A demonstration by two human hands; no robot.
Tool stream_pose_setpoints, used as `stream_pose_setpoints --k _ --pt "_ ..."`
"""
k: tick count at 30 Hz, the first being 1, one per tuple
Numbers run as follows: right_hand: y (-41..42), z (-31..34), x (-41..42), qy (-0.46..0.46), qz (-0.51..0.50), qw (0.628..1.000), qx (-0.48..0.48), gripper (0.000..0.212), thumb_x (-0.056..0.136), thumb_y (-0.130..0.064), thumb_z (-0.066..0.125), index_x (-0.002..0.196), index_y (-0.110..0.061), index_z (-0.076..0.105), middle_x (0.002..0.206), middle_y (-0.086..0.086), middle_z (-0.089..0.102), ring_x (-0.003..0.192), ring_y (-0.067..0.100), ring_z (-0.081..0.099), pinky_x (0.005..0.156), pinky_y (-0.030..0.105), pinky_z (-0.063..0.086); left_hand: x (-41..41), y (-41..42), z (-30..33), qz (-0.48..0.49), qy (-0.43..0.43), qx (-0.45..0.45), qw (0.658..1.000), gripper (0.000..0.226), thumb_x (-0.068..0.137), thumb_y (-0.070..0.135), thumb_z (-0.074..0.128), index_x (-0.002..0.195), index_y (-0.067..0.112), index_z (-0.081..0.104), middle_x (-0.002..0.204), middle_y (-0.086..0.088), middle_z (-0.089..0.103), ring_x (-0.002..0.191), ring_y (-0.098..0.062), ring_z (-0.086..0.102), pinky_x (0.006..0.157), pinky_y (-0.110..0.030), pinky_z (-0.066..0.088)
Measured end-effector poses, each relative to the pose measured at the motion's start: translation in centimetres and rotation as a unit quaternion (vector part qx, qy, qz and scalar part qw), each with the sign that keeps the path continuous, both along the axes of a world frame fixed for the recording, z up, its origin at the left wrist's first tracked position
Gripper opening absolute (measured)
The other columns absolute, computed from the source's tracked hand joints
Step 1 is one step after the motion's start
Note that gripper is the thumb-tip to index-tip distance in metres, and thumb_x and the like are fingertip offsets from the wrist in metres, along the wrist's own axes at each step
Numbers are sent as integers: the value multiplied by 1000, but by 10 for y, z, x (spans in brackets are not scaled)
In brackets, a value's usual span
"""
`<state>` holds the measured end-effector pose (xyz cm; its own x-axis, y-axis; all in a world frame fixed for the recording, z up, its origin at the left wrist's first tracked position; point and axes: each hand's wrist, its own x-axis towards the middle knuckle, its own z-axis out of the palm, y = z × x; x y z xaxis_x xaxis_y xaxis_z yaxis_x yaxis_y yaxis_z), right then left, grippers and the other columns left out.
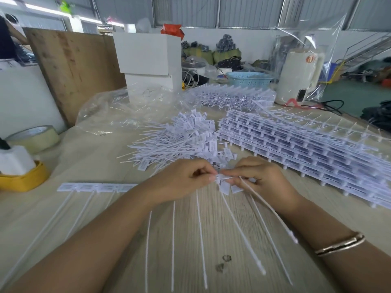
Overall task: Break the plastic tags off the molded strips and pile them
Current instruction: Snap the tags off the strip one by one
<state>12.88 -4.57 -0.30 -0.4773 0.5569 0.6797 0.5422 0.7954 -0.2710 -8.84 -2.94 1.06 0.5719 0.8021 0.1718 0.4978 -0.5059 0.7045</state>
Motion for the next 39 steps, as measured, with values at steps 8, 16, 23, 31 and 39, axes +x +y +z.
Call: stream_pose_setpoints --k 8,16,23,31,39 --pt "-1 -4 -2 104 35 978 -176 17 82 -15 61 80 -5 74 70 -1 66 67 -4 55 69 7 38 3 -3 1 -23 -18 34 999 19 85 25 67 82 40 57 74 35 56 69 12 52 64 -5 37" --pt "-4 0 2 198 51 933 -295 25 85 -13 60 65 -23 69 74 -10 70 70 0 62 66 10 45 0 -5 4 -54 -36 30 997 18 86 24 67 85 40 58 77 31 58 72 7 52 68 -9 39" --pt "1 6 32 120 -38 949 -291 20 86 -31 52 96 -34 70 100 -5 67 95 4 61 86 23 45 -7 -3 3 -37 -23 8 999 20 90 23 60 88 43 58 81 21 58 75 5 52 70 -10 40" --pt "3 4 33 89 16 955 -284 34 82 7 61 111 -9 65 96 7 55 84 0 53 75 15 42 -9 -3 3 -22 49 6 999 47 84 13 61 100 55 49 95 20 53 81 5 52 71 -8 41" --pt "1 6 33 77 15 947 -312 54 77 31 39 77 -10 74 92 8 60 87 9 58 80 16 41 0 -4 -1 54 37 82 994 31 86 25 64 113 39 56 92 26 54 80 8 53 63 -5 37"
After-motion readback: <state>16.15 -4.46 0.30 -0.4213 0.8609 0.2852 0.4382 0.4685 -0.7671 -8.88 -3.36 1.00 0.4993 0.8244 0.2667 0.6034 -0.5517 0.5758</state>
